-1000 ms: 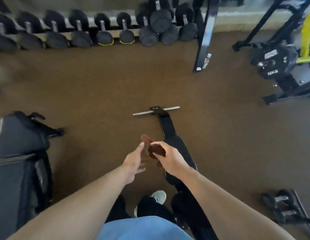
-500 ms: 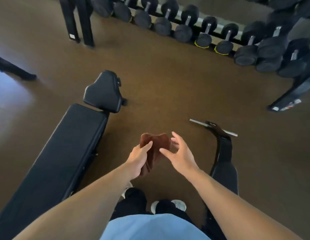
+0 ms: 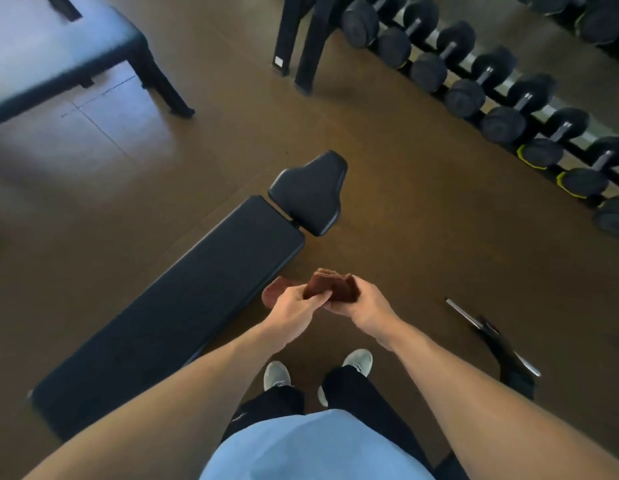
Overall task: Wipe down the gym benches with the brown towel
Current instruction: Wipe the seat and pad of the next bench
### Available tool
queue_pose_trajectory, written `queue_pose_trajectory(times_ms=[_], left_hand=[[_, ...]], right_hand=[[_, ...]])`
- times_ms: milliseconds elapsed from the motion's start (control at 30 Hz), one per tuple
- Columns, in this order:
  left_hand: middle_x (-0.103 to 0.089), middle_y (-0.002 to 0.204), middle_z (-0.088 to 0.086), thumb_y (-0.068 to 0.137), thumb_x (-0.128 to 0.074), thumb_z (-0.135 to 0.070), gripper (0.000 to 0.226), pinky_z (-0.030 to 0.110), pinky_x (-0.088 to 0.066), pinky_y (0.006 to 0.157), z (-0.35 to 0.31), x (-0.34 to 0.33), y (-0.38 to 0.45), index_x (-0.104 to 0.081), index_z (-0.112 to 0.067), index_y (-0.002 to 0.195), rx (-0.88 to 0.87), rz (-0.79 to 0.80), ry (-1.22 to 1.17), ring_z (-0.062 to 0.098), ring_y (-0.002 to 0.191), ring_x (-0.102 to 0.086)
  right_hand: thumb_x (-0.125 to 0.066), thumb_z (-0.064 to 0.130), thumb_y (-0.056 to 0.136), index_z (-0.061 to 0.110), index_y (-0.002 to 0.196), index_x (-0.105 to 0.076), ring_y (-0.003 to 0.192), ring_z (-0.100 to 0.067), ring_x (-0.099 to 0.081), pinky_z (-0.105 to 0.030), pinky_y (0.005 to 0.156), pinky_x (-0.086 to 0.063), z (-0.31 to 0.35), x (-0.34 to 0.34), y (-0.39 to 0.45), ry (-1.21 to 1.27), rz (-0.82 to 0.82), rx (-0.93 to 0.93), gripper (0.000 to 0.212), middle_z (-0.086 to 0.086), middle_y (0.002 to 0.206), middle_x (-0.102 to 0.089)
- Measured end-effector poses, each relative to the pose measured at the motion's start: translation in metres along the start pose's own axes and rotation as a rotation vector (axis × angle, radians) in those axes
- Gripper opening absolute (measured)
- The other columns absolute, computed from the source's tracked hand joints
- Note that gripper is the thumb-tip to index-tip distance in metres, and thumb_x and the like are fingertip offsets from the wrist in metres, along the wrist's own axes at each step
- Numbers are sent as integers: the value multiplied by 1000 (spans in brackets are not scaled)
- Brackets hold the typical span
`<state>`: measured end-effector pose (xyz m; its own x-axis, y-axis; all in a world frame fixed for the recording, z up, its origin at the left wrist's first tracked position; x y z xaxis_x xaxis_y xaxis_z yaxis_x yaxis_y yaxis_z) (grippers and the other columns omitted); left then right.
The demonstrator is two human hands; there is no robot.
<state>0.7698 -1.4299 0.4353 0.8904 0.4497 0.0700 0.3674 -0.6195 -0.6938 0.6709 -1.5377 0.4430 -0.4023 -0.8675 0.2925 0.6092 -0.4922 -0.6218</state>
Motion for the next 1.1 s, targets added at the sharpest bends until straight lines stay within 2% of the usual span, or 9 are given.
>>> queue_pose_trajectory(times_ms=[133,200,300,533,633,733,833,900,1100], left_hand=[[-71,101,-8,102,-59,-30,26,19,-47,82,-15,34,21,-70,-18,122,-40,-120,-59,5,90,-63],[-68,93,-14,103,-59,-26,18,9,-48,71,-24,48,34,-70,-21,115,-56,-168,-94,3,85,-63],[-68,92,-16,103,-58,-28,11,0,-44,58,-39,58,58,-68,-28,106,-60,-194,-119,3,83,-63],[-72,88,-15,101,-62,-26,14,5,-47,62,-99,74,146,-71,-35,95,-40,-316,-211,-7,74,-67],[-71,88,-22,101,-62,-25,14,2,-46,65,-135,86,193,-71,-35,99,-50,-409,-247,-16,77,-64],[-73,93,-21,101,-62,-28,13,7,-50,73,-173,103,238,-73,-33,104,-49,-517,-309,-4,90,-68],[-75,96,-22,101,-61,-30,15,14,-52,85,-207,122,274,-73,-38,105,-86,-586,-385,-1,98,-68],[-74,94,-25,102,-60,-29,17,5,-47,81,-224,131,295,-70,-43,101,-118,-610,-420,-9,94,-64],[-76,98,-16,102,-61,-24,16,5,-46,80,-169,109,378,-75,-28,108,-55,-561,-485,-8,94,-66]], right_hand=[[-88,34,81,29,109,-68,97,-7,-69,-26,84,-54,31,-2,40,-85,-7,7,35,12,102,-75],[-90,36,79,31,107,-66,93,-3,-67,-23,78,-52,44,2,61,-153,-9,3,37,14,100,-73],[-90,36,78,32,109,-67,97,-9,-70,-31,87,-58,57,10,97,-243,38,14,39,14,101,-74],[-85,39,84,32,109,-71,99,-12,-70,-38,92,-59,100,57,213,-391,91,85,30,12,103,-75],[-80,41,89,29,112,-69,99,-11,-68,-29,87,-57,129,82,270,-392,70,136,28,10,105,-72],[-77,41,92,27,111,-66,96,-5,-65,-13,76,-49,176,105,325,-426,80,281,25,10,105,-69],[-77,39,92,23,113,-66,98,-5,-65,-10,80,-47,222,121,370,-421,121,449,28,8,106,-70],[-77,40,92,22,108,-67,93,-4,-66,-11,78,-49,247,127,394,-422,163,541,26,8,101,-71],[-73,46,93,38,102,-61,86,3,-65,-11,69,-47,199,120,456,-674,284,586,16,21,92,-68]])
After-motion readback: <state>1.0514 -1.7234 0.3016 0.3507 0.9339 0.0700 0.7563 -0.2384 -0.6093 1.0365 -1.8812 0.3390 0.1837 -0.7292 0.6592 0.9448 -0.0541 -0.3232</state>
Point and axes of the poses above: each hand's wrist, its own y-axis towards the middle knuckle, its own x-axis out of the back of the hand, z = x × y, the point moved 10 cm from there along y, towards the middle knuckle
